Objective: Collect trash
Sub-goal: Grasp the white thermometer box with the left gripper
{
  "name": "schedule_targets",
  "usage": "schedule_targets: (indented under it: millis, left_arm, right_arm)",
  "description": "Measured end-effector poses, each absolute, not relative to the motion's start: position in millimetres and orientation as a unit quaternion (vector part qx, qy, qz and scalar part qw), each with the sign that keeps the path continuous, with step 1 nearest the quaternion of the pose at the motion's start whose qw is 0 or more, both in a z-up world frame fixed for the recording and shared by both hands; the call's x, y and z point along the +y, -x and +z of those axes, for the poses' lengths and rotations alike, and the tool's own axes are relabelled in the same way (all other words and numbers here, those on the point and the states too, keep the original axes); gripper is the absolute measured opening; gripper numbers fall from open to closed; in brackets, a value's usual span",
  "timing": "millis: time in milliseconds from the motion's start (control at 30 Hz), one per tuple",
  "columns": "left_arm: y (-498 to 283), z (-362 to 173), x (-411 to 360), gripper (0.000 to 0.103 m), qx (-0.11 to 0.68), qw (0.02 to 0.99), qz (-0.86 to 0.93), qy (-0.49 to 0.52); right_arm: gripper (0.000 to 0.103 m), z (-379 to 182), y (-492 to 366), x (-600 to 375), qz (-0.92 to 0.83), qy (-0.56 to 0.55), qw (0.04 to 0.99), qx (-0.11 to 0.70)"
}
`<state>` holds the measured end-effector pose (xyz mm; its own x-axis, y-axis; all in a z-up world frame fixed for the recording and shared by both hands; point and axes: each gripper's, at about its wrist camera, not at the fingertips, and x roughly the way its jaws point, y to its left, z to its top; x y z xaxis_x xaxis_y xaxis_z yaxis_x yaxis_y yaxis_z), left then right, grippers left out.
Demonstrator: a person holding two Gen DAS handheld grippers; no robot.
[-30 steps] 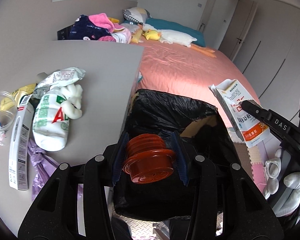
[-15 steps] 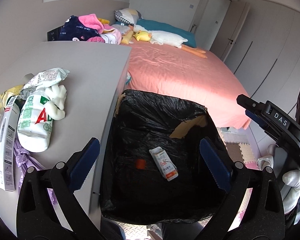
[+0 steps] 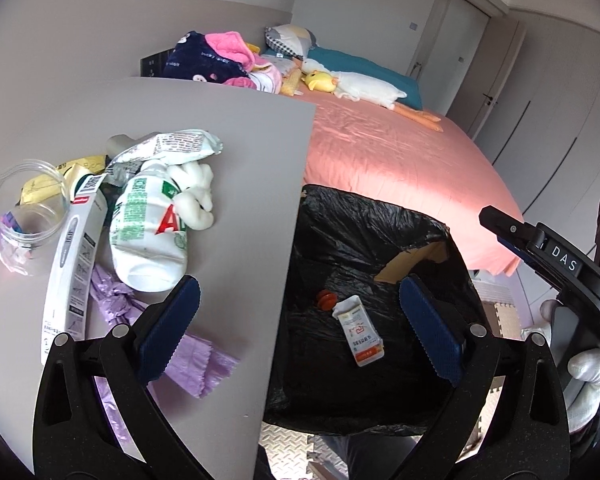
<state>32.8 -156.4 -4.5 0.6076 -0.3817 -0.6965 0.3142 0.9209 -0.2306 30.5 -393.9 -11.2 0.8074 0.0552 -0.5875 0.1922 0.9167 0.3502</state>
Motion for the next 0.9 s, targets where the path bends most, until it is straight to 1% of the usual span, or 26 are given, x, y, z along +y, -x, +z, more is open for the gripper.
schedule_targets:
  millis: [400, 767, 833, 900]
  left_arm:
    - [-33.7, -5.1, -95.7, 0.097, 0.392, 0.909, -0.135, 0.048]
    - [-40.9, -20.0, -40.4, 0.096, 0.403, 0.910, -0.072, 0.066]
    - [-44.7, -24.4, -32.5, 0.092, 0.409, 0.908, -0.056, 0.068]
    - [-49.0, -30.3, -26.0, 0.084, 0.419, 0.904, -0.048, 0.072]
  right_arm:
    - [0.067, -19.3, -52.9, -340.1, 0.014, -0.180, 0.926, 0.330]
    - [0.069, -25.7, -66.7, -297.6, 0.052, -0.162, 0.923, 0.345]
    - [0.069, -28.1, -69.1, -290.6, 0.059, -0.160, 0.921, 0.349]
    - [0.069, -30.2, -70.6, -283.5, 0.065, -0.156, 0.920, 0.353]
